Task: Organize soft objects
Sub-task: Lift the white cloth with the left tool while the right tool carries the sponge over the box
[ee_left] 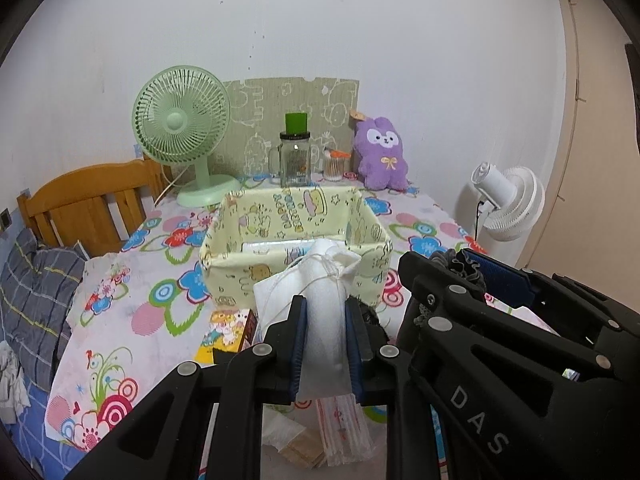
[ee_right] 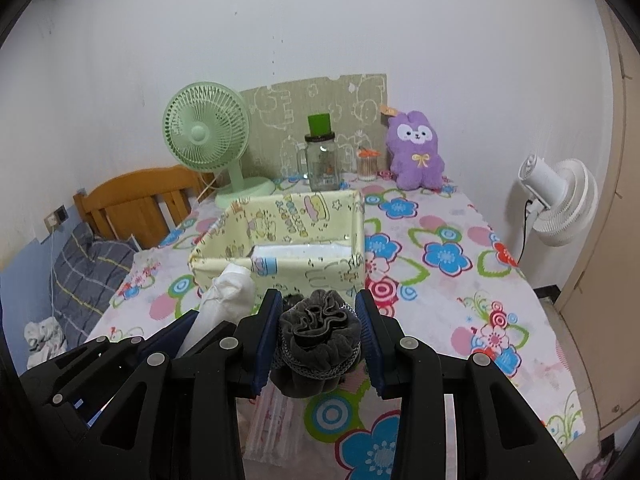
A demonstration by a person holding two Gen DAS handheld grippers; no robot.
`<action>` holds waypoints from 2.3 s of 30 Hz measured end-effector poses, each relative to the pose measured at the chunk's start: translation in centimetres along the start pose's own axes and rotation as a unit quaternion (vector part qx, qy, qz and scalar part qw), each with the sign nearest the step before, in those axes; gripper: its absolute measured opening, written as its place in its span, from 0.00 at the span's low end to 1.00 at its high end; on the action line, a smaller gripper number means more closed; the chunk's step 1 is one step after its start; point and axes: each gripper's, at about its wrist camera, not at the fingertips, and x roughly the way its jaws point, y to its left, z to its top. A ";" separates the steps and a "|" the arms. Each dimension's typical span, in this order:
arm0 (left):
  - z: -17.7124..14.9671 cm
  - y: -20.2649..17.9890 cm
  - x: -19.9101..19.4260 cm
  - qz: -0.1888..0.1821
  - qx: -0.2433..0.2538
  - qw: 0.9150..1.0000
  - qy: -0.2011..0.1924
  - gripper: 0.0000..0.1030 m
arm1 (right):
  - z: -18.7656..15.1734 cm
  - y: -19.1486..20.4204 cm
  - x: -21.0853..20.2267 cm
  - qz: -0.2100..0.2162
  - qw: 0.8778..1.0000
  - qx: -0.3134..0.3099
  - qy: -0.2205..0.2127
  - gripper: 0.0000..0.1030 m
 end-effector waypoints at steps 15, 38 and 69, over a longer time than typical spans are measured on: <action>2.5 0.2 -0.4 0.000 -0.002 1.000 -0.023 0.16 | 2.6 0.1 -0.6 0.002 1.000 0.001 -0.024 0.41; 6.2 0.9 3.4 0.016 -0.002 0.999 -0.036 0.16 | 6.6 -0.6 3.6 -0.005 0.999 0.008 -0.043 0.41; 9.2 3.3 12.1 0.042 -0.008 0.999 -0.030 0.17 | 9.9 -1.2 13.5 0.001 0.999 0.028 -0.021 0.41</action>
